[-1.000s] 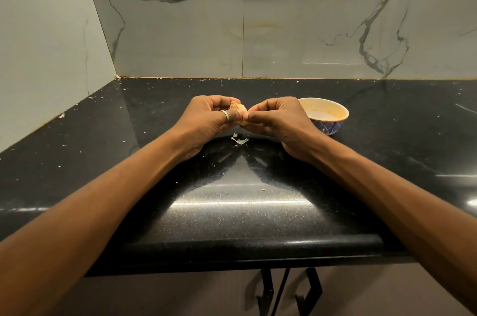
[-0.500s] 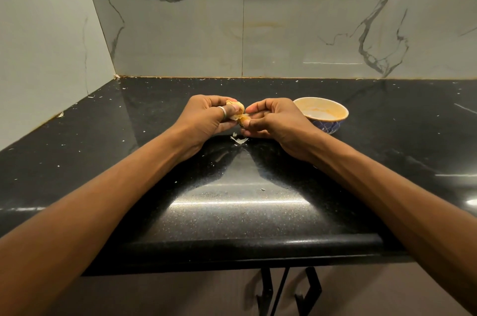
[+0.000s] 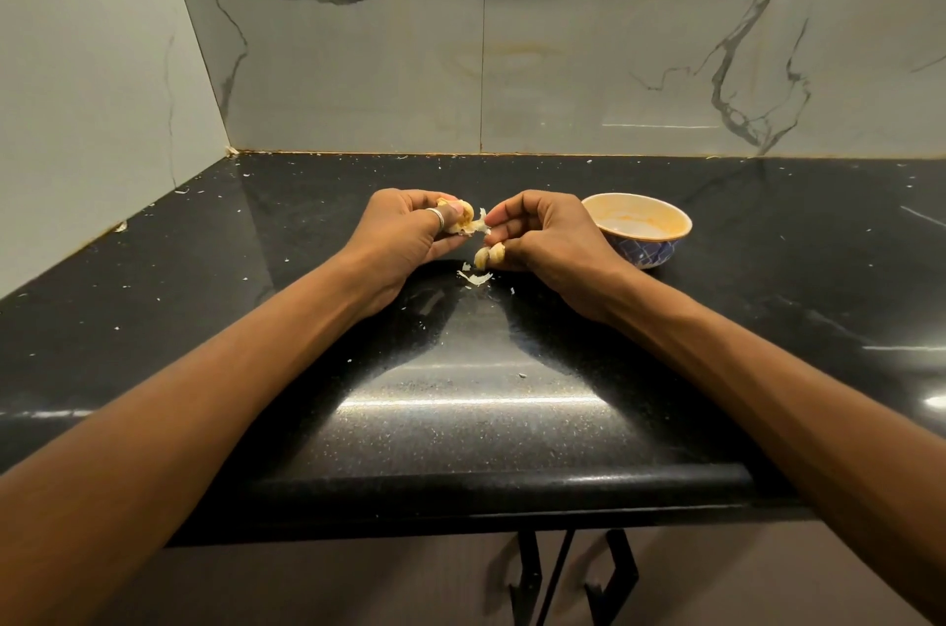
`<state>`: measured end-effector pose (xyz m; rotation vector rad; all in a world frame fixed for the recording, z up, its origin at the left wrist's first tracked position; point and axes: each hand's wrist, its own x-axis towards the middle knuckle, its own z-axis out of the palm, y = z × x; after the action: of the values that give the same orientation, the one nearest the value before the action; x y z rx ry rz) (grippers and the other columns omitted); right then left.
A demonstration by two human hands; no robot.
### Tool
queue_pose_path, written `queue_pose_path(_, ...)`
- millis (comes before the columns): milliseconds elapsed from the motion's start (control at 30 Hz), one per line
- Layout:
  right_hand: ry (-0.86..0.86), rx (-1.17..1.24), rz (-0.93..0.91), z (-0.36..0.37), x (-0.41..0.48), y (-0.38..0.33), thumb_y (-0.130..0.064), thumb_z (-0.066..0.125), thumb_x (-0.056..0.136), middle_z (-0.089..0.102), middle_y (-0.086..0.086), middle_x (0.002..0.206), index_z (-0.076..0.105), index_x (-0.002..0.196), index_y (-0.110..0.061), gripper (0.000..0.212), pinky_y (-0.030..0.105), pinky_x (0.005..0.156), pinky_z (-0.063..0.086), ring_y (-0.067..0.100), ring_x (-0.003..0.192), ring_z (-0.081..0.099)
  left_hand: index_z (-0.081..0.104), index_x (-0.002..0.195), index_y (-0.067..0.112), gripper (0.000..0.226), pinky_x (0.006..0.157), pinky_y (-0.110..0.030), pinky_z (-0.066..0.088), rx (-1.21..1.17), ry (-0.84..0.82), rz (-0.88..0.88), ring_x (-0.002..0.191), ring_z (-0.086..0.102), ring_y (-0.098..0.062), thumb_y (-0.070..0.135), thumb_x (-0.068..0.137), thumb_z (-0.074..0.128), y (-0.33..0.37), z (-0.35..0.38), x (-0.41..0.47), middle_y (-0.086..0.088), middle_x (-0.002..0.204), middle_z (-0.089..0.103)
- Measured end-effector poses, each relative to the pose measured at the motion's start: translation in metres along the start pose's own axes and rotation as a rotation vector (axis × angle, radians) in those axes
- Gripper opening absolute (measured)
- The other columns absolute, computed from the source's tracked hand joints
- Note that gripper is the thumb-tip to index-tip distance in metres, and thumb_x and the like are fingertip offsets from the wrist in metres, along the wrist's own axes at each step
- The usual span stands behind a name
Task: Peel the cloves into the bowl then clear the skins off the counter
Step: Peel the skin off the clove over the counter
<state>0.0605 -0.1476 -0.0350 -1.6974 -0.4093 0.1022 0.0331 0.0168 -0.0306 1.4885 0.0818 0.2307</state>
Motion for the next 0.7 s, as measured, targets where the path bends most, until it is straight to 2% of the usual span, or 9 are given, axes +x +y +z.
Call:
queue_pose_path(100, 0.017, -0.033, -0.004, 0.0008, 0.0014, 0.0016, 0.017, 0.076, 0.073, 0.071, 0.017, 0.089, 0.068, 0.096, -0.004, 0.032, 0.044, 0.083, 0.062, 0.037, 0.095, 0.073, 0.070, 0.098, 0.001, 0.008, 0.082, -0.027, 0.060, 0.006, -0.006, 0.001, 0.095, 0.072, -0.018, 0.001, 0.095, 0.062, 0.0000, 0.0000, 0.0002, -0.014, 0.099, 0.073)
queue_pose_path(233, 0.019, -0.060, -0.020, 0.0008, 0.0022, 0.0024, 0.017, 0.068, 0.079, 0.072, 0.019, 0.095, 0.069, 0.098, -0.003, 0.028, 0.031, 0.073, 0.062, 0.032, 0.094, 0.074, 0.070, 0.095, 0.004, 0.009, 0.084, -0.027, 0.060, 0.014, -0.010, 0.003, 0.094, 0.072, -0.017, 0.000, 0.095, 0.062, -0.0001, 0.0000, 0.0006, -0.012, 0.097, 0.073)
queue_pose_path(500, 0.046, -0.132, -0.092, -0.0005, 0.0047, 0.0054, 0.014, 0.062, 0.082, 0.073, 0.010, 0.087, 0.073, 0.089, -0.012, 0.029, 0.032, 0.067, 0.062, 0.021, 0.076, 0.072, 0.071, 0.098, 0.004, 0.012, 0.079, -0.026, 0.061, 0.025, -0.008, -0.001, 0.099, 0.071, -0.022, -0.002, 0.093, 0.062, -0.0001, 0.0017, 0.0015, -0.017, 0.105, 0.072)
queue_pose_path(633, 0.146, -0.286, -0.208, -0.0023, 0.0051, 0.0065, -0.006, 0.071, 0.089, 0.072, 0.000, 0.083, 0.075, 0.092, -0.017, 0.012, 0.033, 0.062, 0.063, 0.011, 0.074, 0.069, 0.071, 0.106, 0.006, 0.019, 0.082, -0.028, 0.061, 0.042, -0.012, 0.001, 0.101, 0.071, -0.022, -0.003, 0.093, 0.061, 0.0004, 0.0030, 0.0006, -0.015, 0.108, 0.071)
queue_pose_path(700, 0.172, -0.342, -0.270, -0.0033, 0.0059, 0.0068, -0.018, 0.073, 0.091, 0.073, -0.004, 0.084, 0.075, 0.097, -0.019, 0.007, 0.035, 0.067, 0.063, 0.008, 0.076, 0.069, 0.071, 0.109, 0.008, 0.021, 0.084, -0.028, 0.060, 0.051, -0.035, 0.020, 0.101, 0.071, -0.022, -0.002, 0.093, 0.061, 0.0004, 0.0025, -0.0007, -0.014, 0.108, 0.072)
